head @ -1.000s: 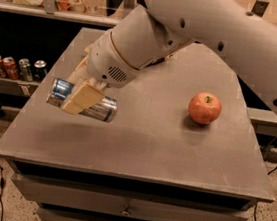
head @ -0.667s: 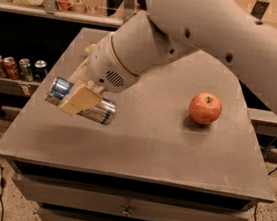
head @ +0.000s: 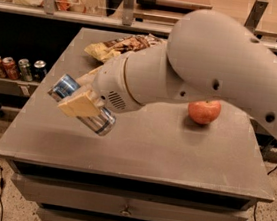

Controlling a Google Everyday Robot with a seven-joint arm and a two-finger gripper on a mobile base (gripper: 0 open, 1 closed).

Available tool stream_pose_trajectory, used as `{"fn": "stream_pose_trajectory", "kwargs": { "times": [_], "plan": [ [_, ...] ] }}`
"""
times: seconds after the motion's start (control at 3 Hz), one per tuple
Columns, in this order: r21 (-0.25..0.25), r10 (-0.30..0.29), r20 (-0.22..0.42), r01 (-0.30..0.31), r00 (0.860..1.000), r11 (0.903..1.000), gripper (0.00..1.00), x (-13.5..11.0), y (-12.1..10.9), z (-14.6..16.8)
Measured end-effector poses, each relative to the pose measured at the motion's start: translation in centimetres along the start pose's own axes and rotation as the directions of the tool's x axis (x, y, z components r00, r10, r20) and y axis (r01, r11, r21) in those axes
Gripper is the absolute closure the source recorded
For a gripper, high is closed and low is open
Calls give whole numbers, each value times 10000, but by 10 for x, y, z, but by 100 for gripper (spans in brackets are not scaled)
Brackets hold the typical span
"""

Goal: Place redbull can upright

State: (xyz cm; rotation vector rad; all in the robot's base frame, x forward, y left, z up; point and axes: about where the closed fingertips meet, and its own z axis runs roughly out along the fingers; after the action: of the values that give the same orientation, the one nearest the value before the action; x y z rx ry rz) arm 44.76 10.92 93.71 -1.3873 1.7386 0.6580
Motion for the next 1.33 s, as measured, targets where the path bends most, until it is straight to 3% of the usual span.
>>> {"fn": "stream_pose_trajectory", "kwargs": {
  "times": [0.33, 0.67, 1.33],
  "plan": [
    [94, 318, 1464, -335, 9887, 9994, 100, -1, -6, -2],
    [156, -94, 2529, 56, 9674, 9999, 100, 0, -15, -4],
    [186, -395, 2537, 360, 9665, 9992, 100, -1, -13, -2]
  ]
}}
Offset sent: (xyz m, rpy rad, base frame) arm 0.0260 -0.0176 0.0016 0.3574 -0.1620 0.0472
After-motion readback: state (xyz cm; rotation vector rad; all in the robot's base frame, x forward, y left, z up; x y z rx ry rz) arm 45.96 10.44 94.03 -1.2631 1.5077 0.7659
